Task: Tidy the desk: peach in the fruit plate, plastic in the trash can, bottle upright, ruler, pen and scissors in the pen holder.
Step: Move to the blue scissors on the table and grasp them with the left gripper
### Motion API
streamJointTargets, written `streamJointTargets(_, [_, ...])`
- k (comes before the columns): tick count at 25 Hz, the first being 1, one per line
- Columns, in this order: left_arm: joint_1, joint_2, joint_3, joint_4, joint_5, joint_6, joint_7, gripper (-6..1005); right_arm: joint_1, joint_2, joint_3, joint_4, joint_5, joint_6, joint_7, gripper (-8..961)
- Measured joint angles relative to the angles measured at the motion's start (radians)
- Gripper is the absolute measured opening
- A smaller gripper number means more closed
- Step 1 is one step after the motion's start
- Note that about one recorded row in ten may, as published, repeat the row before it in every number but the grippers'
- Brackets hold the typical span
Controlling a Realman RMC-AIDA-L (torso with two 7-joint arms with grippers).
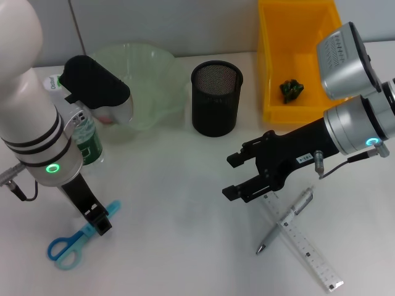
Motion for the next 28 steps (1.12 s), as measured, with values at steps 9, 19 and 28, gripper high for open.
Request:
streamJointTargets(9, [-0.015,0.0,-0.008,-0.032,-0.002,-0.005,0.004,563,0.001,0.001,0.001,0.0,0.003,0.0,-0.001,772])
streamJointTargets(19, [-0.031,0.0,-0.023,-0.068,-0.003,-0.011,0.018,559,0.004,0.001,0.0,0.002,0.003,0.0,0.0,772])
streamJointTargets(28, [-0.037,0.0,-0.031,-0.091,-0.005,-0.021,0.029,555,0.001,0.001,0.0,0.002,0.003,0.0,0.0,772])
